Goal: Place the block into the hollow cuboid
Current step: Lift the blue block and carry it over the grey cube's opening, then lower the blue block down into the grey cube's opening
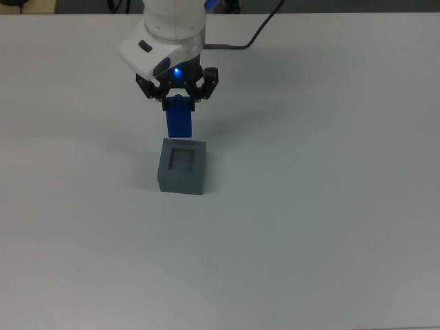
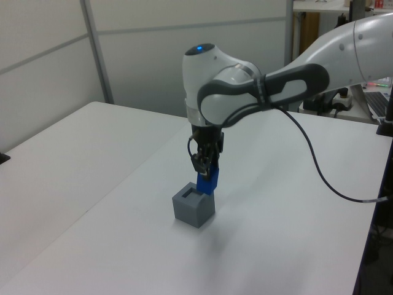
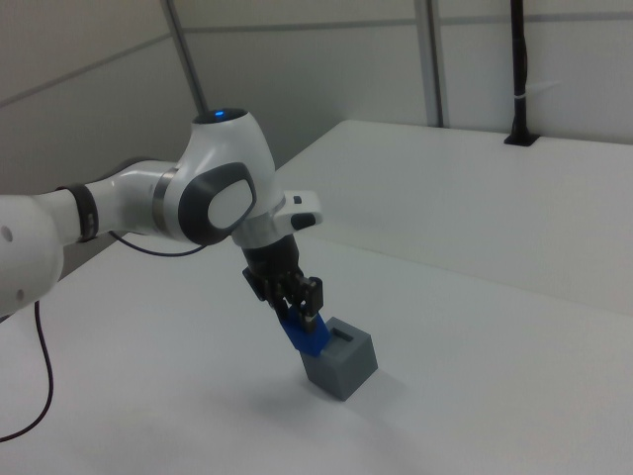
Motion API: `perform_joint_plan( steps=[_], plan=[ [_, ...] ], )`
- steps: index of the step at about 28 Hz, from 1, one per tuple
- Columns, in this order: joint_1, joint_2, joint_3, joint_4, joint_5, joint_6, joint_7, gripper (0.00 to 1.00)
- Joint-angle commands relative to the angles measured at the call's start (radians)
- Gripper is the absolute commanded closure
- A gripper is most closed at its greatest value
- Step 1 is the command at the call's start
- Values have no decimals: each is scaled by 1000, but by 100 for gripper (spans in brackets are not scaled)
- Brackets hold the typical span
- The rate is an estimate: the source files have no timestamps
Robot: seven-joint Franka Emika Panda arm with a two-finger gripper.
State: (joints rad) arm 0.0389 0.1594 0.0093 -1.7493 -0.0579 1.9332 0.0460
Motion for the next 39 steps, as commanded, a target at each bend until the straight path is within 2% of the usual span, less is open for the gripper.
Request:
perform_joint_plan(
  steps=[1, 10, 26, 30, 39],
  plan=[
    [1, 107, -8, 126, 6, -46, -17, 97],
    [2, 183, -6, 188, 1, -33, 55, 97],
    [2, 193, -5, 186, 9, 7, 78, 95],
    [2, 192, -5, 188, 29, 4, 118, 95],
    [1, 186, -5, 182, 30, -10, 173, 90]
  ],
)
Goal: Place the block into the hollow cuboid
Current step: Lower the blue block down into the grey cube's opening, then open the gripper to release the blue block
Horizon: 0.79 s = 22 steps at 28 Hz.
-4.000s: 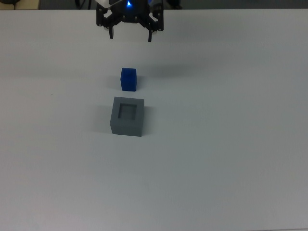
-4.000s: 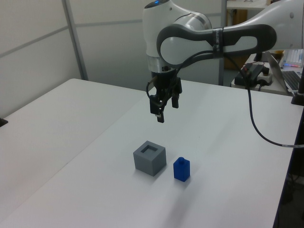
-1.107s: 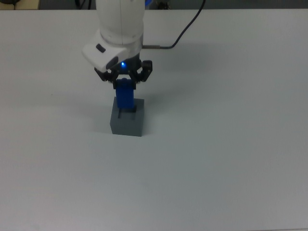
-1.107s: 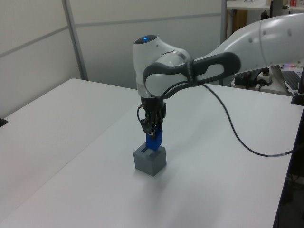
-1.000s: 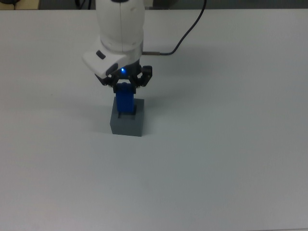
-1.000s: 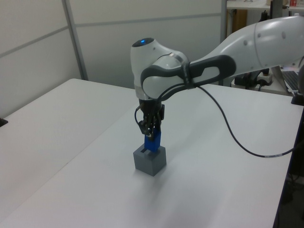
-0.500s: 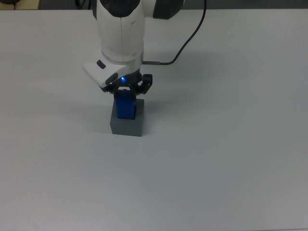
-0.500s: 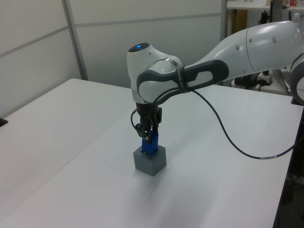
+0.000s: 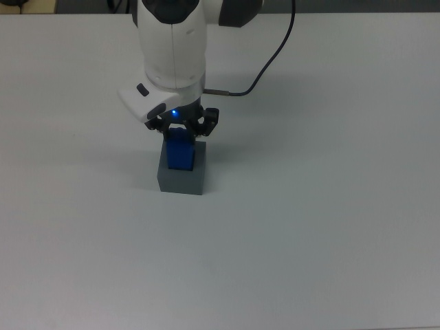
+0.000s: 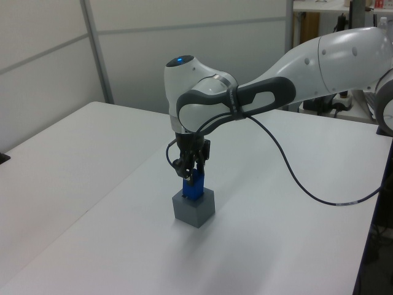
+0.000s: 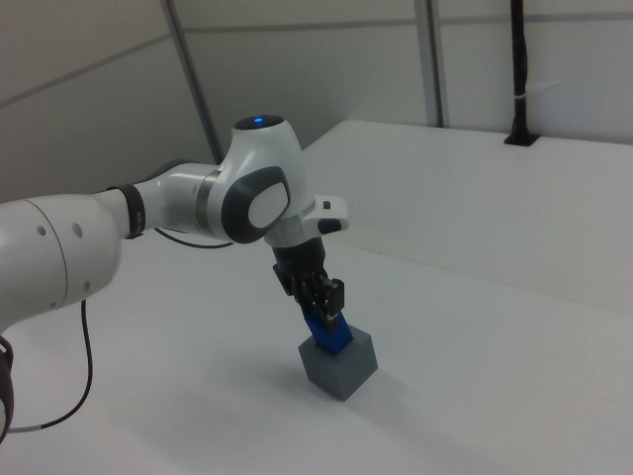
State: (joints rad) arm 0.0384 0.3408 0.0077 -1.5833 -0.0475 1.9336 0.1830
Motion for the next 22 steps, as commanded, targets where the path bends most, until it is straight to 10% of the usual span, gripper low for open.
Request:
perform_joint_plan(
  steps=[1, 16, 21, 22],
  plan=[
    [2, 4, -3, 14, 20, -10, 38, 90],
    [2, -2, -6, 11, 37, -99, 52, 85],
    [2, 1, -6, 11, 40, -99, 64, 0],
    [2, 1, -6, 11, 38, -97, 69, 0]
  ],
)
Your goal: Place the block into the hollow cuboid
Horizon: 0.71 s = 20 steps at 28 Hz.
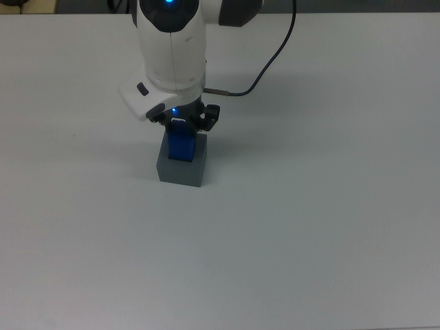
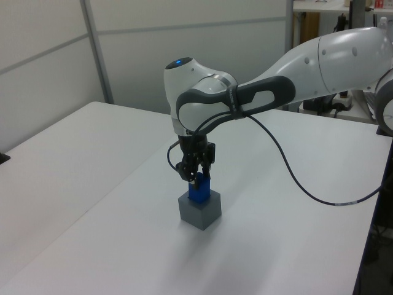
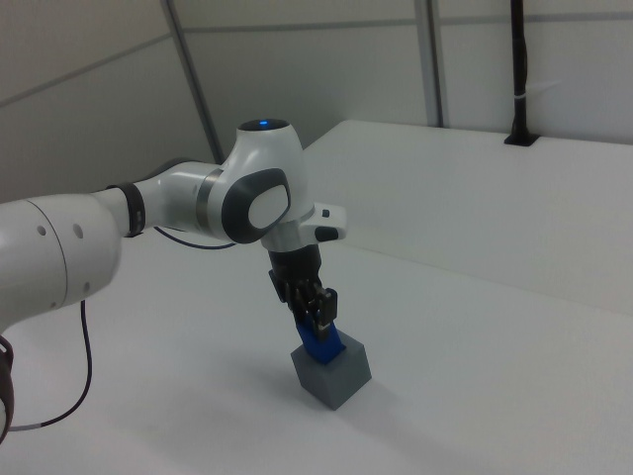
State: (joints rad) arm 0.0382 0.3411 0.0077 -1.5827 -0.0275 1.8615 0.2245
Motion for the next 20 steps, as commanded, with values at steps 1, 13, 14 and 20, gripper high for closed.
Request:
perform_joint_plan(
  steps=[1, 13, 14, 20],
  plan=[
    [2, 1, -6, 10, 12, -25, 29, 0],
    [2, -122, -6, -11, 15, -54, 27, 0],
    [2, -140, -6, -16, 12, -64, 24, 0],
    [2, -284, -5, -59, 11, -146, -49, 0]
  ],
)
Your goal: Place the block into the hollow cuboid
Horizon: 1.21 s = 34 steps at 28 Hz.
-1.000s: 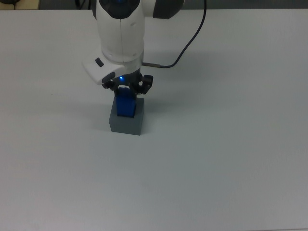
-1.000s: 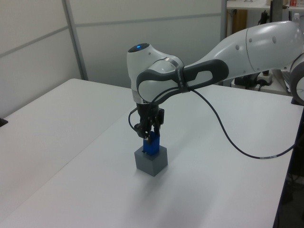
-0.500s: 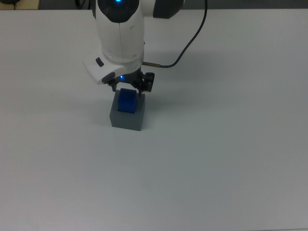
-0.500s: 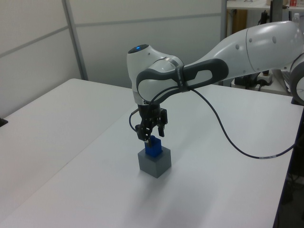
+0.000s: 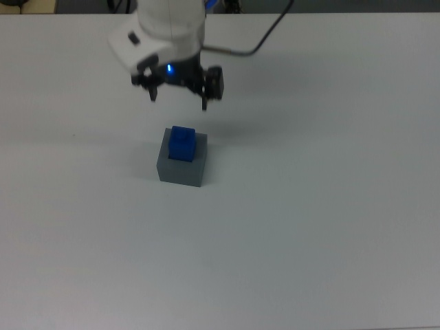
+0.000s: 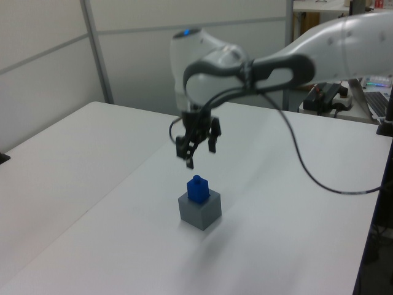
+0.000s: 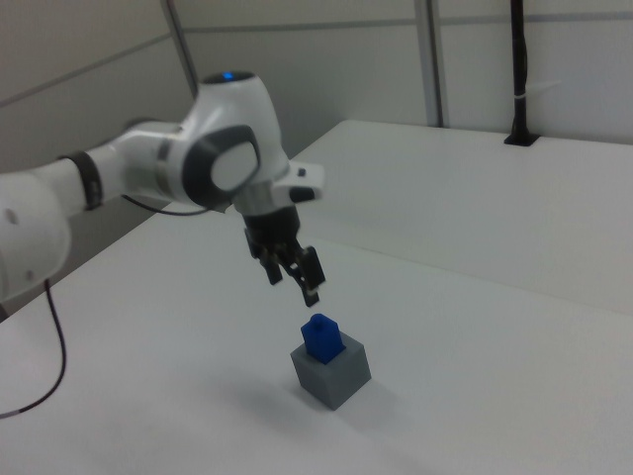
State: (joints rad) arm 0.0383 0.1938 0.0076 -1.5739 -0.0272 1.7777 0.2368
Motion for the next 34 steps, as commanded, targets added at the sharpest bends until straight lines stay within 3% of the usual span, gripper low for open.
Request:
perform_joint_plan(
  steps=[1, 2, 7, 34],
  plan=[
    [2, -157, -5, -77, 10, -72, -83, 0],
    [2, -193, -5, -93, 10, -84, -117, 0],
    [0, -244, -9, -113, 7, -95, -140, 0],
    [-18, -248, -14, -101, -2, -144, -140, 0]
  ],
)
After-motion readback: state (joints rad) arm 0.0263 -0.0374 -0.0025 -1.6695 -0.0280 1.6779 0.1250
